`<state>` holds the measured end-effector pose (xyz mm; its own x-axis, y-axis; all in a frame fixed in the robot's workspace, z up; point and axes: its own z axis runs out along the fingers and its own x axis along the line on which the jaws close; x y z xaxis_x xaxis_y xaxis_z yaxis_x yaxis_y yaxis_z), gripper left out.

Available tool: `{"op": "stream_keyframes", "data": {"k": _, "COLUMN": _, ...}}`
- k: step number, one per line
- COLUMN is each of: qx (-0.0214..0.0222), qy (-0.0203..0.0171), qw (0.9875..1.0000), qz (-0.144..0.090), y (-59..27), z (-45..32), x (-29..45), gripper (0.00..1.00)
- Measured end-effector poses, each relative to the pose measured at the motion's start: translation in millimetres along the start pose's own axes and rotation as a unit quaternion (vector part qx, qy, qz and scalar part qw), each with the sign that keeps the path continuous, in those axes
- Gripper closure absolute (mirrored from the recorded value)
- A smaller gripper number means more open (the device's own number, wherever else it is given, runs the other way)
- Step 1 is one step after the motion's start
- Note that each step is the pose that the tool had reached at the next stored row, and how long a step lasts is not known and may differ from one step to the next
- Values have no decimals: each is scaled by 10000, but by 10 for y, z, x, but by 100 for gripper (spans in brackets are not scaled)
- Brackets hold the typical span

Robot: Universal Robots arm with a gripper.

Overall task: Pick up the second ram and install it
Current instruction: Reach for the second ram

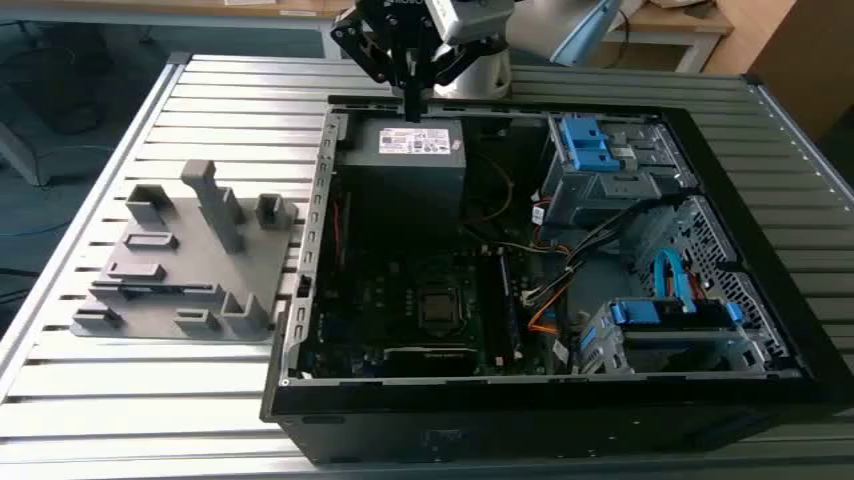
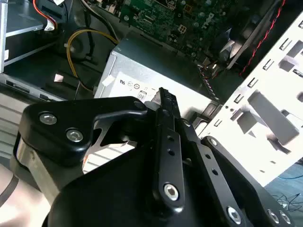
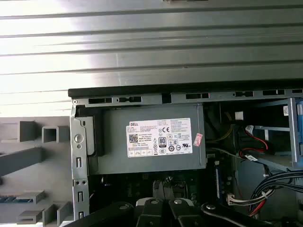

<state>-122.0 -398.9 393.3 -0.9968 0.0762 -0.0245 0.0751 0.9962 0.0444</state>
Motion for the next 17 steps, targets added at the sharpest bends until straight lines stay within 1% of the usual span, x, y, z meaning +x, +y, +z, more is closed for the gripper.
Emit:
{"op": "stream_keyframes", "data": {"k": 4, "qx": 0, "qy": 0, "qw": 10000, "qz": 0, "y": 0, "z": 0, "x": 2, "gripper": 90}}
{"op": "stream_keyframes", "data": {"k": 7, "qx": 1, "qy": 0, "qw": 10000, "qz": 0, "y": -2, "z": -1, "x": 24, "gripper": 90}}
{"op": "stream_keyframes", "data": {"k": 11, "qx": 0, "qy": -2, "qw": 10000, "qz": 0, "y": -7, "z": -3, "x": 89, "gripper": 90}}
{"op": "stream_keyframes", "data": {"k": 15, "qx": 0, "qy": -8, "qw": 10000, "qz": 0, "y": -15, "z": -6, "x": 203, "gripper": 90}}
{"op": "stream_keyframes", "data": {"k": 17, "qx": -1, "qy": -9, "qw": 10000, "qz": -1, "y": -19, "z": -7, "x": 247, "gripper": 90}}
